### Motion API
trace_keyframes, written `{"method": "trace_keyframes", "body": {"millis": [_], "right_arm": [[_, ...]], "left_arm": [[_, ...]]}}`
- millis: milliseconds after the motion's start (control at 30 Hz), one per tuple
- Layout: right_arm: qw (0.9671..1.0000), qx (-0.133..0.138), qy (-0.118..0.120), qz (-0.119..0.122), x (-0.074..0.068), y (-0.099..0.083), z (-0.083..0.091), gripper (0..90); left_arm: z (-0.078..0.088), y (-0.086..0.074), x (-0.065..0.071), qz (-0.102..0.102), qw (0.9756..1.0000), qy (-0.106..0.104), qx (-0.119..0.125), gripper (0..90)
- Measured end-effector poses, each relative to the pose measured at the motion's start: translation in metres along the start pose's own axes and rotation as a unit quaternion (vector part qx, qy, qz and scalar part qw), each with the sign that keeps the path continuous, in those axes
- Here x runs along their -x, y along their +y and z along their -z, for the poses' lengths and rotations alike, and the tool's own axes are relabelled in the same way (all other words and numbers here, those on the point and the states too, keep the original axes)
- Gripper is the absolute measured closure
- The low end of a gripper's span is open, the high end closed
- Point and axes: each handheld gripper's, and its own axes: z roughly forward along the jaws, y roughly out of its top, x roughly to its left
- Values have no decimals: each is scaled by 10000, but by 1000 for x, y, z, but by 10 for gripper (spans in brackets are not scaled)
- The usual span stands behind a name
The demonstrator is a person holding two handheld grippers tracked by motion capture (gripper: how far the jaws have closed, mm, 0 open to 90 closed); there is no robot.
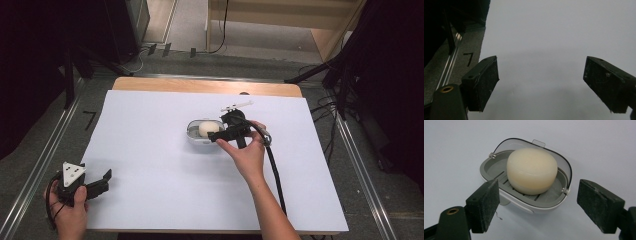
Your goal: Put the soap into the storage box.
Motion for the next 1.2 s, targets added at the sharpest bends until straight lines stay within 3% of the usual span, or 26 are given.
{"method": "trace_keyframes", "body": {"millis": [367, 500, 567, 667, 800, 1200], "right_arm": [[9998, 101, 119, -110, 20, -17, 13, 136], [9999, 142, 47, -57, 23, -23, 17, 136], [9999, 119, -101, 31, 24, -28, 19, 135], [9999, 105, -98, 45, 25, -31, 21, 117], [9996, 200, -117, -172, 36, -40, 27, 95], [9985, 174, -356, -367, 59, -66, 36, 95]], "left_arm": [[0, 0, 0, -1, 10000, 5, 5, 138], [0, 0, 0, 6, 10000, 0, 10, 138], [0, 0, 0, -3, 10000, 8, 5, 138], [0, 0, 0, 1, 10000, 7, 0, 138], [0, 0, 0, -4, 10000, 11, 6, 138], [0, 0, 1, -8, 10000, 18, 10, 138]]}}
